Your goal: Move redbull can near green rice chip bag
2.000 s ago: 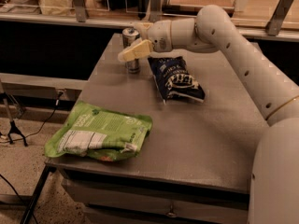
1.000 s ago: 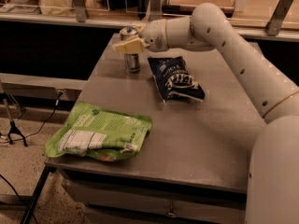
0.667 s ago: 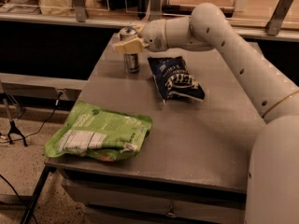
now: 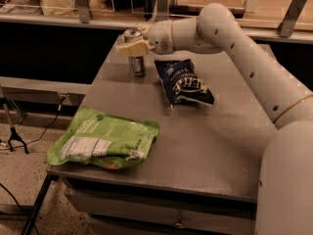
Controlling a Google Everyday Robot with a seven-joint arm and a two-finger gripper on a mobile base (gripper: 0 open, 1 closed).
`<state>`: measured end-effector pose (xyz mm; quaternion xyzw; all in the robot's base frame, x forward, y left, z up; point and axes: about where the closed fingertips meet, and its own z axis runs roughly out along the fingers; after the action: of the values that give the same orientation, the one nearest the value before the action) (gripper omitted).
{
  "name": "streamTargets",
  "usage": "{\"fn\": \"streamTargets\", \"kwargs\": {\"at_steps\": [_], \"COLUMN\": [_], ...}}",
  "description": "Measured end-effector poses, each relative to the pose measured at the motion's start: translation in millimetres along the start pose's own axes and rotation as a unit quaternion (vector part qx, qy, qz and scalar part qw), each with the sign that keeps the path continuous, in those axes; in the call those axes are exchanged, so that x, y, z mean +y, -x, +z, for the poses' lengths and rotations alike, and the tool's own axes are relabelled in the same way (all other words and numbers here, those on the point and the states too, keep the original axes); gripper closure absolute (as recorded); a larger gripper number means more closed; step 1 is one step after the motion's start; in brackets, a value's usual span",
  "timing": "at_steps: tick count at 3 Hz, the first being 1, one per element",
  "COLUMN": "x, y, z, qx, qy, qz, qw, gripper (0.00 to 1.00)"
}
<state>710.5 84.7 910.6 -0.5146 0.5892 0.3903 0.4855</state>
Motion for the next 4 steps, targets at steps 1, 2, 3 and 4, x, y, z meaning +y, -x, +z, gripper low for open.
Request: {"fn": "streamTargets", "kwargs": {"at_steps": [1,2,3,4], "x": [22.9,61.2,101.0,135.0], "y": [20.7,52.9,66.2,56.6], "z": [-9.0,-21.0,-32.2,-36.3], "qx": [-0.019,-0.041,-0.06,-0.06], "qy": [0.015,0.026,0.03,0.038], "qz": [-0.005,-0.023,-0.023,-0.022], "qw": [0.9997,0.9986,0.9975,0.9972], "gripper": [1.0,1.0,1.0,1.0]}}
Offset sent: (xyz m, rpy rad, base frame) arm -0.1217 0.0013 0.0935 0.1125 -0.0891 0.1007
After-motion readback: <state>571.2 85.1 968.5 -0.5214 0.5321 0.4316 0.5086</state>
